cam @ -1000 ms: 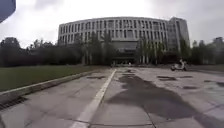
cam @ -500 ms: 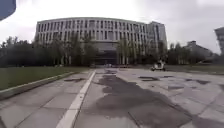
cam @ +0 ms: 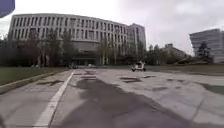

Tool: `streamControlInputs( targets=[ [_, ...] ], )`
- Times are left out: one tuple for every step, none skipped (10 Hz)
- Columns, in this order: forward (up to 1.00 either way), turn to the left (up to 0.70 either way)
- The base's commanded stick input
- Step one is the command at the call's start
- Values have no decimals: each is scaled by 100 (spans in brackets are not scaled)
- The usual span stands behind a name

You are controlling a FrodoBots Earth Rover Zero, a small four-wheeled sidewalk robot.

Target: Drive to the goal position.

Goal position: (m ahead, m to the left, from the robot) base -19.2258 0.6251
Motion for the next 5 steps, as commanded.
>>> streamControlInputs(
  targets=[
    [70,-35],
    [70,-35],
    [70,-35],
    [70,-35],
    [70,-35]
  ],
)
